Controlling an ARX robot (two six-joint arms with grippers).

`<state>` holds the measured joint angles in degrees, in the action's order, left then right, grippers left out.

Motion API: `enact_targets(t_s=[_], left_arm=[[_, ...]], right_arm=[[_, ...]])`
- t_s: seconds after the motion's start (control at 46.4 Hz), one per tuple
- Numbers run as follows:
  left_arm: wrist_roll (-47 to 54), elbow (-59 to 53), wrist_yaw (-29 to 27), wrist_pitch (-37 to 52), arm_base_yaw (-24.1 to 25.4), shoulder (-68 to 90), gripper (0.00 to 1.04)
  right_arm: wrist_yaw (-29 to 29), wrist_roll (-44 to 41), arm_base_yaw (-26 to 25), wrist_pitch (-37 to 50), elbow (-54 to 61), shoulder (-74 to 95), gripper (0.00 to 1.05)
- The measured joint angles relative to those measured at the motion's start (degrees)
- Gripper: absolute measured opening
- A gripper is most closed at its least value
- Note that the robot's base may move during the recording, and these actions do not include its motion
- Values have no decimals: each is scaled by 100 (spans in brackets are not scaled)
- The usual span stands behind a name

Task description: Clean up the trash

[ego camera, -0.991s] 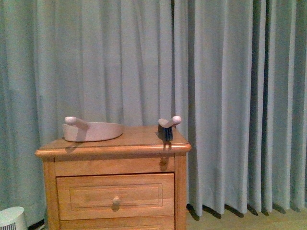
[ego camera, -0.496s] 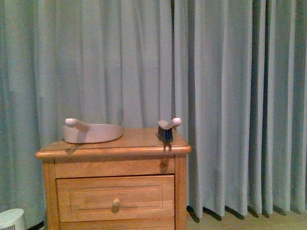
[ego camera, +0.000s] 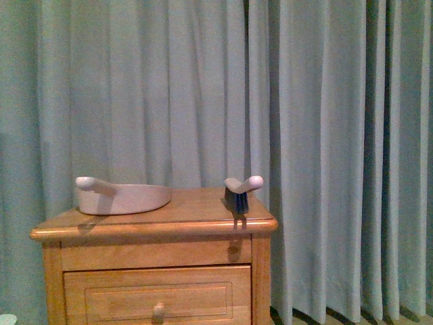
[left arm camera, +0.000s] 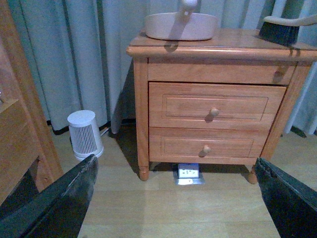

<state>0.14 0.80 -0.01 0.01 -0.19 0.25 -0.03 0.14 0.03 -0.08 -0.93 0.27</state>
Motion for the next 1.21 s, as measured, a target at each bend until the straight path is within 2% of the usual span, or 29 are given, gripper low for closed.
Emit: enact_targets(t_s=[1.207], left_arm=[[0, 0, 2, 0, 0, 0, 97]], right_arm=[[0, 0, 0, 0, 0, 0, 97]])
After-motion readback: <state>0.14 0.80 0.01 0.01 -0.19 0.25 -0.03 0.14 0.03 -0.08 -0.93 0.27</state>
